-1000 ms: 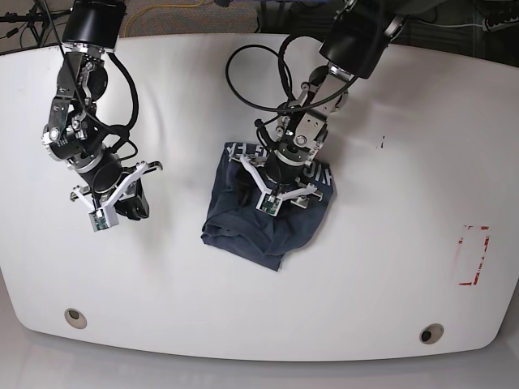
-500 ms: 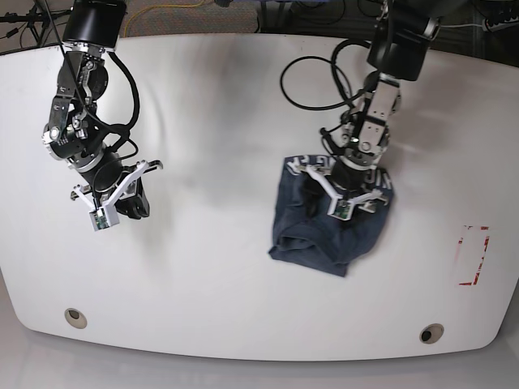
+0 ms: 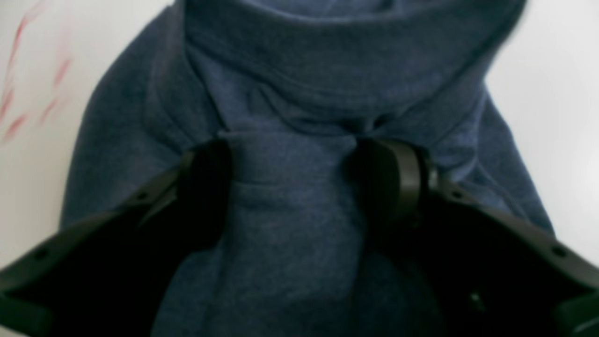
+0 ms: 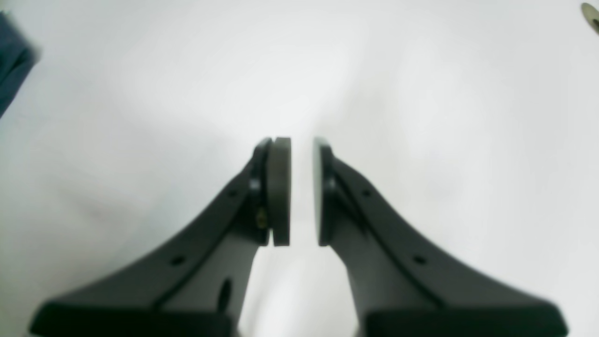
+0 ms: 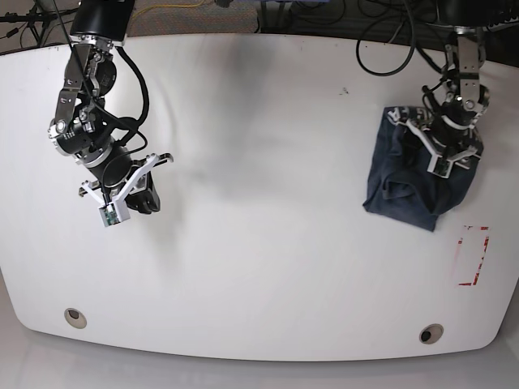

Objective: Fold the T-shirt properly
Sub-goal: 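Drag the folded bundle with the left gripper to the table's edge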

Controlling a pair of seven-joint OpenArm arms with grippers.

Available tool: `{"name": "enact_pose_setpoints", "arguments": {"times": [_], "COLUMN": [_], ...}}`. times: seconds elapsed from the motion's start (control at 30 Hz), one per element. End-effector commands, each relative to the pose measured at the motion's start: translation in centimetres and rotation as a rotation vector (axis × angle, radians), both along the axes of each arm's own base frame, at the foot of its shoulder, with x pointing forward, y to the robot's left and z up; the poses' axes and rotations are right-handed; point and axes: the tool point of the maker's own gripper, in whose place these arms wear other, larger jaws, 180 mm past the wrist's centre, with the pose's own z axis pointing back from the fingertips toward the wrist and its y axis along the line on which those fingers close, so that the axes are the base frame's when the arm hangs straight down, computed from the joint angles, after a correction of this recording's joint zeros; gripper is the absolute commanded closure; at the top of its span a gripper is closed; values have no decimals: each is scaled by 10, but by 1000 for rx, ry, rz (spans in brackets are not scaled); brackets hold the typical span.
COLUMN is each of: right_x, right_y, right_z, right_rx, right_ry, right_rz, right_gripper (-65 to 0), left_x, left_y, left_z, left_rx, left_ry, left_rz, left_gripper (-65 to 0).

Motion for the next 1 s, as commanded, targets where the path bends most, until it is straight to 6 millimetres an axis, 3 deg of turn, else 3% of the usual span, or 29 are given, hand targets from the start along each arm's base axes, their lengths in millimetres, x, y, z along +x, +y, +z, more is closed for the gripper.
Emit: {"name": "enact_pose_setpoints", "arguments": {"times": [0.0, 0.17, 0.47, 0.77, 0.97], "right_x": [5, -1, -13, -21, -23], "right_y": [7, 13, 15, 15, 15], "right_z": [23, 17, 7, -2, -3], "right_rx": [17, 35, 35, 35, 35], "right_ry": [-80, -64, -35, -8, -3], "right_rz": [15, 17, 20, 19, 19], "right_gripper": [-71, -71, -70, -68, -68], "left_x": [-18, -22, -36, -21, -14], "left_y": [42, 85, 143, 175, 174], "left_z": [2, 19, 16, 39, 62], "left_rx": [114, 178, 259, 280, 292], "left_ry": [73, 68, 150, 135, 98], "left_rz": [21, 67, 120, 146, 99], "left_gripper": [-415, -415, -415, -415, -415]}}
